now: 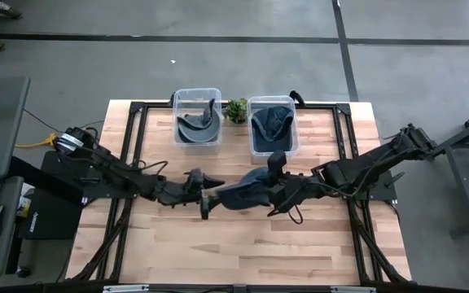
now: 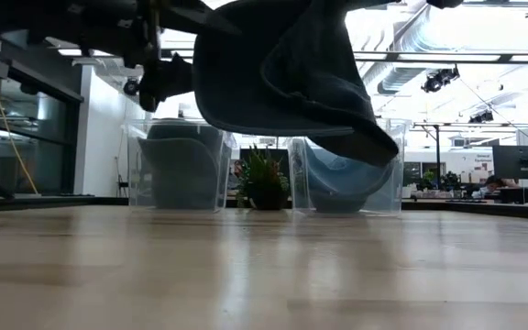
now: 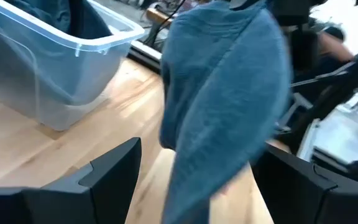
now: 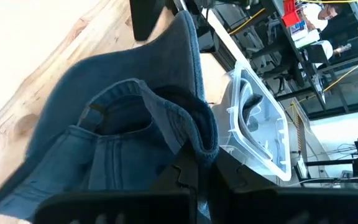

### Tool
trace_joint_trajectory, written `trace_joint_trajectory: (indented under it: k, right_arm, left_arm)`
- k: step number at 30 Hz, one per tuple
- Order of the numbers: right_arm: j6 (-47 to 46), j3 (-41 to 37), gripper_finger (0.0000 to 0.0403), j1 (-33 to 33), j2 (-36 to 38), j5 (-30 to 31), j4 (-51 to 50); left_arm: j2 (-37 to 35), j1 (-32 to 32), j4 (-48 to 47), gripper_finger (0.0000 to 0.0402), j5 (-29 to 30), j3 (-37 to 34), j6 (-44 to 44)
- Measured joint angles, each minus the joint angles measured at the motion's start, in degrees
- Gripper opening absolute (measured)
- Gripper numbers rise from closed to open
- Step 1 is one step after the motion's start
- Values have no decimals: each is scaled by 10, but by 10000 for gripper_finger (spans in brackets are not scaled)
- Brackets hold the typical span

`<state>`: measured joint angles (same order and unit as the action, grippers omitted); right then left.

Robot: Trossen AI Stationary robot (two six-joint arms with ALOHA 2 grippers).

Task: Pick & Place hat
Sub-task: Put the blue cap into the right transparent bin

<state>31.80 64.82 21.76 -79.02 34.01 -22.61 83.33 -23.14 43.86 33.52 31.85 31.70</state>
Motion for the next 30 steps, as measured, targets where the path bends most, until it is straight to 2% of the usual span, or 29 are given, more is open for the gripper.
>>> trace_joint_trajectory:
  k: [5, 9, 16, 21, 30]
  right_arm:
    - [-17, 0, 1, 0, 0, -8, -6]
    - [-29, 0, 1, 0, 0, -29, -8]
    - [-34, 0, 1, 0, 0, -29, -16]
    - [-34, 0, 1, 0, 0, -28, -17]
    - [-34, 0, 11, 0, 0, -19, -16]
  left_arm:
    - [0, 15, -72, 285, 0, 39, -4]
    - [0, 16, -102, 245, 4, 64, -40]
    - [0, 15, -128, 131, 3, 81, -64]
    - [0, 15, -138, 20, -5, 81, -75]
    - [0, 15, -123, 7, -20, 81, -63]
